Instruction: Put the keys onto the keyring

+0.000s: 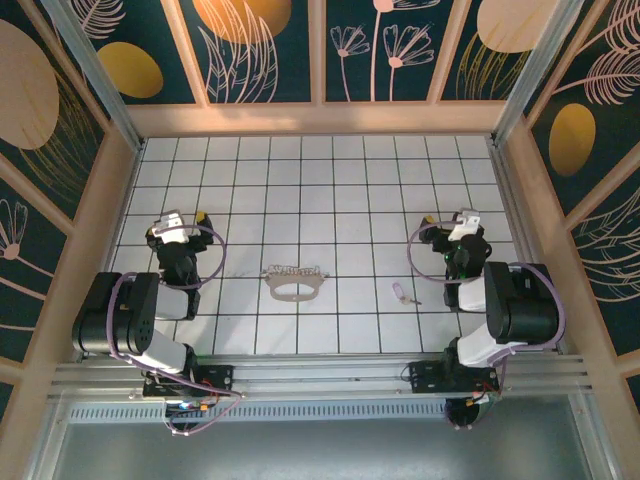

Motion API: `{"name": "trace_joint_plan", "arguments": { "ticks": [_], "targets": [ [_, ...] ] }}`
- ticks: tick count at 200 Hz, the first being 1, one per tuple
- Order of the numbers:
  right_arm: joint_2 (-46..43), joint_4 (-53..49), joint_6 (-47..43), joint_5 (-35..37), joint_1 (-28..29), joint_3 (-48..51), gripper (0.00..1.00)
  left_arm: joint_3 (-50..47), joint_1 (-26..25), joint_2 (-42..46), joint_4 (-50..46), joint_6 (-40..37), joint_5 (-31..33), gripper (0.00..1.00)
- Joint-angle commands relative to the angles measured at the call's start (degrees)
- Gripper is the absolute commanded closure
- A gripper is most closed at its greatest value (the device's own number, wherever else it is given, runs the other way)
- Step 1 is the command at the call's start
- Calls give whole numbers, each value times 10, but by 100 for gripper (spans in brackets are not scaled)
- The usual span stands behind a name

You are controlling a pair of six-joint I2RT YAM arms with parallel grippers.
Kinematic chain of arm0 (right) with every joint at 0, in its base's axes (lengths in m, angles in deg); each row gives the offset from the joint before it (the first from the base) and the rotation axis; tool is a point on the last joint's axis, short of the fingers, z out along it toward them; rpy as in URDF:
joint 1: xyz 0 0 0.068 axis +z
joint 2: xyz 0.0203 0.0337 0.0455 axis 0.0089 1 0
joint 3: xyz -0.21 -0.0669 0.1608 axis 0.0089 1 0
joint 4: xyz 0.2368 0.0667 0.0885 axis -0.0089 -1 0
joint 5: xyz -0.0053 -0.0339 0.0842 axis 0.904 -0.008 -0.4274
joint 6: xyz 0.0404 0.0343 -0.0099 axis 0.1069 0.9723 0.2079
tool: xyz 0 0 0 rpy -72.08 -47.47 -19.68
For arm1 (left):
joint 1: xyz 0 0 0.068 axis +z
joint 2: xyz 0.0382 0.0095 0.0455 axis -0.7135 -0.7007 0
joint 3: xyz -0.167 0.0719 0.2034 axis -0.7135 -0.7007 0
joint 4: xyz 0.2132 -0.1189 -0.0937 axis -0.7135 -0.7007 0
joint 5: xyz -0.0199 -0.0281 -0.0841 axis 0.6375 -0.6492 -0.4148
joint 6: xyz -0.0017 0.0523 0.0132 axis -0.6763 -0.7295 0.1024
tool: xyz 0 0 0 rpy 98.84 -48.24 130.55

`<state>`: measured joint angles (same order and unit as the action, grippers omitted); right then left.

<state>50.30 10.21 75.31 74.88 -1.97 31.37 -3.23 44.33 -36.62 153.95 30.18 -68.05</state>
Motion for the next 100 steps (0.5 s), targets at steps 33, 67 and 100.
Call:
{"name": "trace_joint_plan", "arguments": {
  "ticks": [33,67,100],
  "targets": [
    [2,23,0,-6,2,-10,1,12,-3,-2,-5,-3,-7,1],
    [3,23,1,-7,3,-10,1,14,-1,-3,-9,-2,-8,1],
    [4,21,2,-10,0,-11,1,17,1,-3,-13,1,-12,1]
  ]
}}
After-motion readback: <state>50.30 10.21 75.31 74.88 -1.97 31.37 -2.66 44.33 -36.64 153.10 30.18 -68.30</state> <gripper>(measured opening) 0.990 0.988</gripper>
